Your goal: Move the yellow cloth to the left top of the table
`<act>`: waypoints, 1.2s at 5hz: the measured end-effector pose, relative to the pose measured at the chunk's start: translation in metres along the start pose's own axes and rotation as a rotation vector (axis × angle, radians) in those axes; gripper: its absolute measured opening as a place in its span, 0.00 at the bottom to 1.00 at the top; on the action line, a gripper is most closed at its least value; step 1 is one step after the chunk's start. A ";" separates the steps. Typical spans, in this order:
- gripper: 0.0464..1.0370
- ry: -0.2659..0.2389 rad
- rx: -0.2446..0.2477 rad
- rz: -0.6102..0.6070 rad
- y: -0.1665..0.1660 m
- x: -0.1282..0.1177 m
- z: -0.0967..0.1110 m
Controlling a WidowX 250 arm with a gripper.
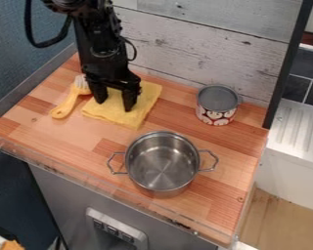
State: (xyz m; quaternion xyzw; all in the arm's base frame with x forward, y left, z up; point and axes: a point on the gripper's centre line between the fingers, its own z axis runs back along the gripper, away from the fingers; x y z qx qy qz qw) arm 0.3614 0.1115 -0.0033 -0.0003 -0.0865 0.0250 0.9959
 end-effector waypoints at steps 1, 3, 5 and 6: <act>0.96 -0.005 -0.001 -0.035 -0.007 0.016 -0.004; 0.96 0.004 -0.020 -0.033 -0.011 0.024 -0.002; 0.96 -0.049 -0.031 -0.038 -0.019 0.038 0.060; 0.96 -0.025 -0.029 -0.044 -0.021 0.034 0.068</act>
